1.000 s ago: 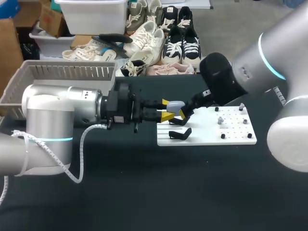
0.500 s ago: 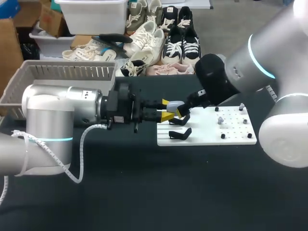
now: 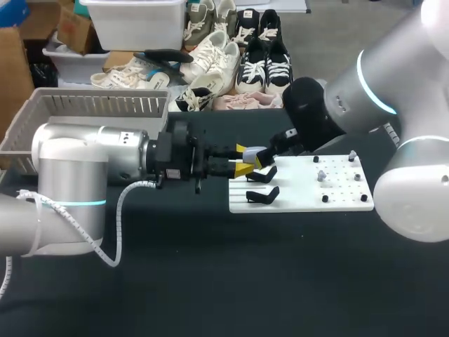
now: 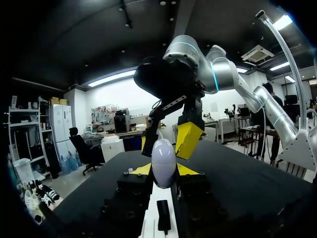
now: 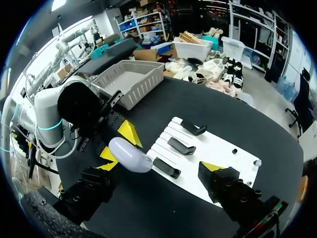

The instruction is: Pick up each earbud case from the left stands, insert the matching earbuds, close the lid, and place the case in the box.

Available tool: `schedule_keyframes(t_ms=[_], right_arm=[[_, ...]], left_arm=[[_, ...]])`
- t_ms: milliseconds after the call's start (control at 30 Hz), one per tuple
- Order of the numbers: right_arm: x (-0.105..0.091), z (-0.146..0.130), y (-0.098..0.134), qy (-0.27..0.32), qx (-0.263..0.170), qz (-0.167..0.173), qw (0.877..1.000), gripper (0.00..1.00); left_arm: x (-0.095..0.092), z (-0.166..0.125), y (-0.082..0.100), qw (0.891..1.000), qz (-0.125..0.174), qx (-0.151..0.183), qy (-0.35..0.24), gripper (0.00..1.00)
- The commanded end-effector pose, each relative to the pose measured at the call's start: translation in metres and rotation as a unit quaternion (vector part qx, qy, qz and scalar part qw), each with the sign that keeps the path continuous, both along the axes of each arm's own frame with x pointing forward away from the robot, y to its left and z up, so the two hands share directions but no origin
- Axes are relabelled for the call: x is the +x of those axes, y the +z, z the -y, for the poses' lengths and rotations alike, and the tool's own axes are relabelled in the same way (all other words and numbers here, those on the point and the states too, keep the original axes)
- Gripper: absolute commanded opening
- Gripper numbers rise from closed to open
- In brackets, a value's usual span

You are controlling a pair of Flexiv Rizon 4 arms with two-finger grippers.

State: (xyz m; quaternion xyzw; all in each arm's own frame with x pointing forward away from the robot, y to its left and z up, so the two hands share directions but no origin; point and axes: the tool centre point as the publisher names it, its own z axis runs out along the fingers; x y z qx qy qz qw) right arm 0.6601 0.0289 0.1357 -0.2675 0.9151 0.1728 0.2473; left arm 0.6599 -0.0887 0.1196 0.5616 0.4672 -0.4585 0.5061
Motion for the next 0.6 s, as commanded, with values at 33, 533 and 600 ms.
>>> schedule_keyframes(t_ms=[33,533,600], right_arm=[[-0.003,0.000,0.001,-0.008,-0.001,0.007,1.000,1.00],[0.005,0.010,0.036,-0.025,-0.007,0.047,0.999,1.00],[0.007,0.019,0.047,-0.028,-0.031,0.066,0.997,1.00]], left_arm=[[-0.001,0.001,-0.001,1.000,0.001,0.000,0.001,0.00],[-0.001,0.001,-0.001,1.000,0.001,0.000,0.001,0.00],[-0.001,0.001,-0.001,1.000,0.001,0.000,0.001,0.00]])
